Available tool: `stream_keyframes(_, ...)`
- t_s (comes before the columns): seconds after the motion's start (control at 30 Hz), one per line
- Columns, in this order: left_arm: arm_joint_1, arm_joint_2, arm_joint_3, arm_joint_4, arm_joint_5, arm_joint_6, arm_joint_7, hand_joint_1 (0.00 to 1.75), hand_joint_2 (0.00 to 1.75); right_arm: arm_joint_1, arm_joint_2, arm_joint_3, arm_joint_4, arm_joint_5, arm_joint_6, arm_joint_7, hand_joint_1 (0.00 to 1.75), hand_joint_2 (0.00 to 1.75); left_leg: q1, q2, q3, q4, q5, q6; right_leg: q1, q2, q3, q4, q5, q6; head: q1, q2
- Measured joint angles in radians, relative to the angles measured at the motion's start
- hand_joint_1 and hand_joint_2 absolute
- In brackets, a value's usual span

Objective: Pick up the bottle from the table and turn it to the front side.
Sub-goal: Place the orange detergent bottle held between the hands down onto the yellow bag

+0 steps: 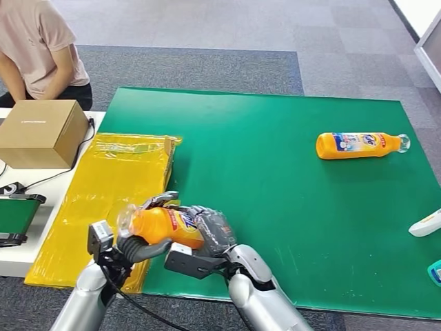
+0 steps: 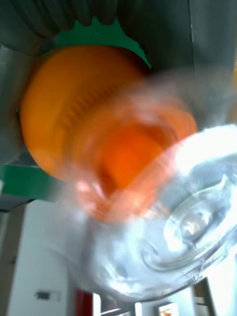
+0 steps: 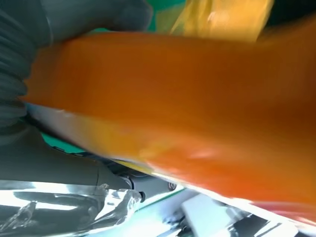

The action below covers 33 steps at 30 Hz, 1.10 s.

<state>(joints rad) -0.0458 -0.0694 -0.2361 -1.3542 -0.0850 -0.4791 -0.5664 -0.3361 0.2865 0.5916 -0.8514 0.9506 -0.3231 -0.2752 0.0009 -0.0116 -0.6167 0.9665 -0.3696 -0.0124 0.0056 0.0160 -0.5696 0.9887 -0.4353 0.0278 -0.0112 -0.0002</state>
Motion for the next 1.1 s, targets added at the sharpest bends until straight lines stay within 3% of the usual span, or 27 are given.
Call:
stream_keyframes(0.03, -0.001, -0.006, 0.0, -0.005, -0.031, 0.033, -0.002, 1.75, 1.75, 0.0, 0.0, 0.002, -0.005, -0.005, 0.005, 0.002, 0.0, 1.75, 0.0, 0.0, 0.0, 0.0, 0.0, 0.0, 0.0, 0.0, 0.0, 0.0, 0.0, 0.0, 0.0, 0.0)
stream_keyframes(0.27, -0.003, -0.066, 0.0, -0.117, -0.372, 0.314, -0.01, 1.75, 1.75, 0.007, -0.003, -0.012, -0.089, -0.02, 0.015, 0.045, 0.0, 1.75, 0.0, 0.0, 0.0, 0.0, 0.0, 0.0, 0.0, 0.0, 0.0, 0.0, 0.0, 0.0, 0.0, 0.0)
stream_keyframes(0.47, 0.008, -0.101, 0.003, -0.282, -0.625, 0.509, 0.013, 1.75, 1.75, 0.034, -0.007, -0.08, -0.176, 0.009, 0.018, 0.074, 0.0, 1.75, 0.0, 0.0, -0.001, 0.0, 0.0, 0.0, 0.0, 0.0, -0.001, 0.0, 0.0, 0.0, 0.0, 0.0)
stream_keyframes(0.6, 0.007, -0.108, 0.005, -0.394, -0.81, 0.608, 0.086, 1.75, 1.75, 0.055, -0.01, -0.132, -0.223, 0.026, 0.018, 0.085, 0.0, 1.75, 0.0, 0.0, -0.001, 0.0, 0.0, 0.0, 0.0, 0.0, -0.001, 0.0, 0.0, 0.0, 0.0, 0.0)
stream_keyframes(0.77, -0.012, -0.079, 0.0, -0.455, -0.924, 0.535, 0.253, 1.75, 1.75, 0.092, -0.015, -0.199, -0.284, 0.035, 0.018, 0.081, 0.0, 1.75, 0.0, 0.0, -0.001, 0.0, 0.0, 0.0, 0.0, 0.0, -0.001, 0.0, 0.0, 0.0, 0.0, 0.0)
stream_keyframes(0.87, -0.015, -0.03, -0.001, -0.447, -0.935, 0.437, 0.356, 1.75, 1.75, 0.122, -0.022, -0.237, -0.325, 0.032, 0.026, 0.068, 0.0, 1.75, 0.0, 0.0, -0.001, 0.0, 0.0, 0.0, 0.0, 0.0, -0.001, 0.0, 0.0, 0.0, 0.0, 0.0)
stream_keyframes(1.1, -0.006, 0.089, 0.011, -0.369, -0.909, 0.287, 0.506, 1.75, 1.75, 0.162, -0.028, -0.302, -0.382, 0.027, 0.066, 0.041, 0.0, 1.75, 0.0, 0.0, 0.0, 0.0, 0.0, -0.001, 0.0, 0.0, -0.001, 0.0, 0.0, -0.001, 0.0, 0.0)
